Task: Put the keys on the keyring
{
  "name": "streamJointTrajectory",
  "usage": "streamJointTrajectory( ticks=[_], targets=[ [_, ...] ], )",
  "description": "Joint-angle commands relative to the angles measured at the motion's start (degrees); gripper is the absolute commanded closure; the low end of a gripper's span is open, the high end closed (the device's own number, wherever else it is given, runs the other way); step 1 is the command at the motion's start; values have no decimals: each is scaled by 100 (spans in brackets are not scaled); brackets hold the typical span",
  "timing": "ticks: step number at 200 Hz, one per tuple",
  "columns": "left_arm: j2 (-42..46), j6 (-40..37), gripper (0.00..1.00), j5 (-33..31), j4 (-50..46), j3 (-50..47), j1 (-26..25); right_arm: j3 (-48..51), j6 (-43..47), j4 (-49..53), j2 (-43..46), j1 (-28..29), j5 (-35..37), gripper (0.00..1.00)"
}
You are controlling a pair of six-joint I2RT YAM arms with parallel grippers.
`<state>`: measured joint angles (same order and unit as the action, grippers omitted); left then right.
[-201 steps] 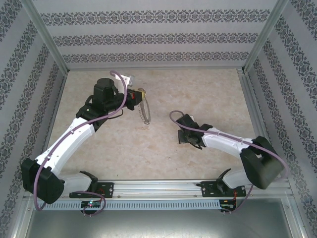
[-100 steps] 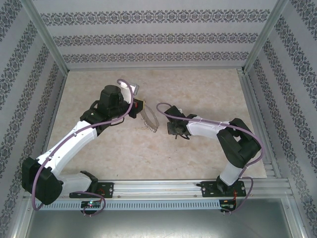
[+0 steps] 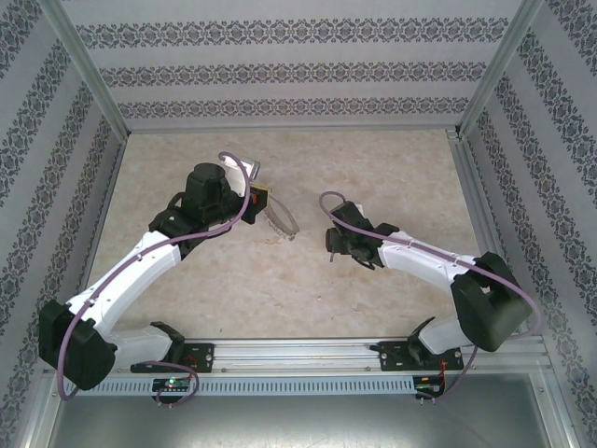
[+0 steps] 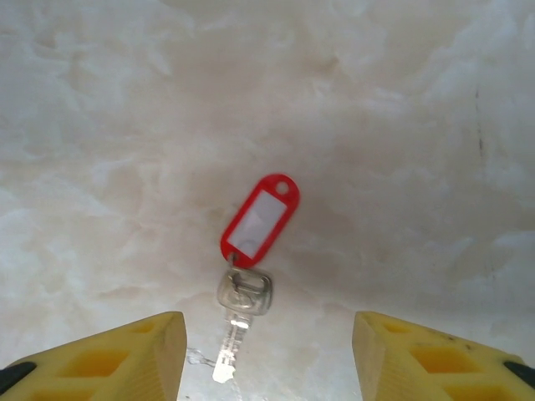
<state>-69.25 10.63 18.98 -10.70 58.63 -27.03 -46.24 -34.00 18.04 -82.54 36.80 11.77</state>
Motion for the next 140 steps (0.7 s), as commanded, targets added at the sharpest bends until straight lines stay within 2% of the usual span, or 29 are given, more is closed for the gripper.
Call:
streamJointTrajectory(
  ticks=[1, 67, 140],
  targets=[
    [70, -158, 100, -2, 376, -32, -62, 65, -350, 76, -112, -14, -109, 47],
    [69, -150, 100, 37, 446, -106, -70, -333, -887, -6, -926, 215, 223, 59],
    [89, -90, 100, 123, 613, -230, -66, -767, -916, 15, -1478, 213, 384, 64]
  ],
)
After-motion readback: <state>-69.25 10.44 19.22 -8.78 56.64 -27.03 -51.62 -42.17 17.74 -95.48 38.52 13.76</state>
